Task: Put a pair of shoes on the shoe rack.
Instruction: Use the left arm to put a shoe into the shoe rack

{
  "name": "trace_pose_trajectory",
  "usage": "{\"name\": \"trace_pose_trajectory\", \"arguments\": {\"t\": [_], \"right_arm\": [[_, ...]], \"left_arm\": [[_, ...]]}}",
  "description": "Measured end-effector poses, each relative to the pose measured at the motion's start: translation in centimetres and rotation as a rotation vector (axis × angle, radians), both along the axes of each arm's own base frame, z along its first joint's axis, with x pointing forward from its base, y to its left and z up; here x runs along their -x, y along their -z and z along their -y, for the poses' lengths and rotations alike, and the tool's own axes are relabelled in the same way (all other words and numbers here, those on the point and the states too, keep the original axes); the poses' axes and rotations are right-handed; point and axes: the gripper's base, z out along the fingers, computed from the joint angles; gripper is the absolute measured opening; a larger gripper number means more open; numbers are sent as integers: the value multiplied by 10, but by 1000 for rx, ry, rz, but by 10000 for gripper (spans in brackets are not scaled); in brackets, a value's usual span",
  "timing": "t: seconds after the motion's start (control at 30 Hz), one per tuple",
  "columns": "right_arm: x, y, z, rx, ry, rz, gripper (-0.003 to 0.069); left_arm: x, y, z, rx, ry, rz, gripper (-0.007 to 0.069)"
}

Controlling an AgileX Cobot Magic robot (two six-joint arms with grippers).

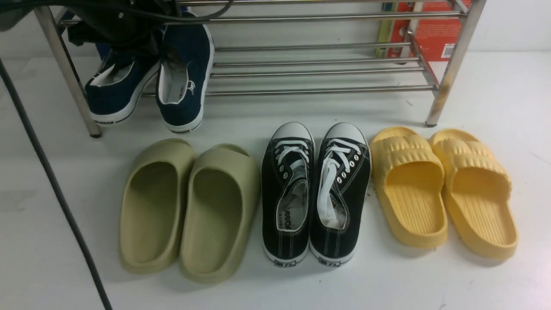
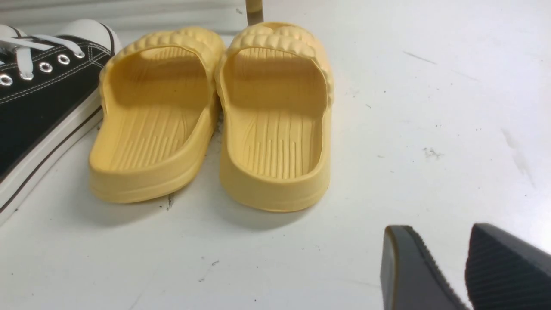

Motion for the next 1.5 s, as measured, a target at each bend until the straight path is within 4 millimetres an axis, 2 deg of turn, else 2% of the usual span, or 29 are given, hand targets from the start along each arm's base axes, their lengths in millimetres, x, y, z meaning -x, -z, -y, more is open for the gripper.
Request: {"name": "trace_pose_trajectory", "arguments": {"t": [0.03, 0.07, 0.1, 0.13, 0.2, 0.23, 0.27, 0.3, 0.33, 0.37, 0.47, 0.6, 0.7, 1.1, 1.5], "right_arm": [[0, 0, 0, 0, 0, 0, 239], [0, 0, 0, 0, 0, 0, 239], [0, 0, 0, 0, 0, 0, 239], [0, 0, 0, 0, 0, 0, 239], [0, 0, 0, 0, 0, 0, 239], [0, 0, 0, 0, 0, 0, 239], [0, 0, 0, 0, 0, 0, 239], [0, 0, 0, 0, 0, 0, 239], [0, 0, 0, 0, 0, 0, 239], [0, 0, 0, 0, 0, 0, 239], [0, 0, 0, 0, 0, 0, 239], [0, 0, 0, 0, 0, 0, 239], [0, 0, 0, 0, 0, 0, 239], [0, 0, 0, 0, 0, 0, 239], [0, 0, 0, 0, 0, 0, 239]], "left_arm": [[6, -2, -1, -7, 8, -13, -13], [21, 2, -2, -20, 24, -55, -13], [23, -1, -2, -19, 25, -49, -13], [41, 5, -2, -27, 42, -85, -13], [60, 10, 1, -42, 70, -108, -13], [72, 16, 6, -51, 98, -122, -13], [73, 17, 8, -53, 103, -125, -13], [85, 28, 22, -59, 151, -149, -13], [86, 29, 25, -58, 161, -148, -13], [90, 42, 37, -60, 193, -167, -13], [83, 65, 50, -55, 214, -184, -13], [63, 91, 53, -73, 187, -149, -13], [52, 103, 53, -85, 175, -113, -13], [34, 128, 50, -172, 151, -67, -13], [23, 121, 47, -220, 133, 91, -13]]}}
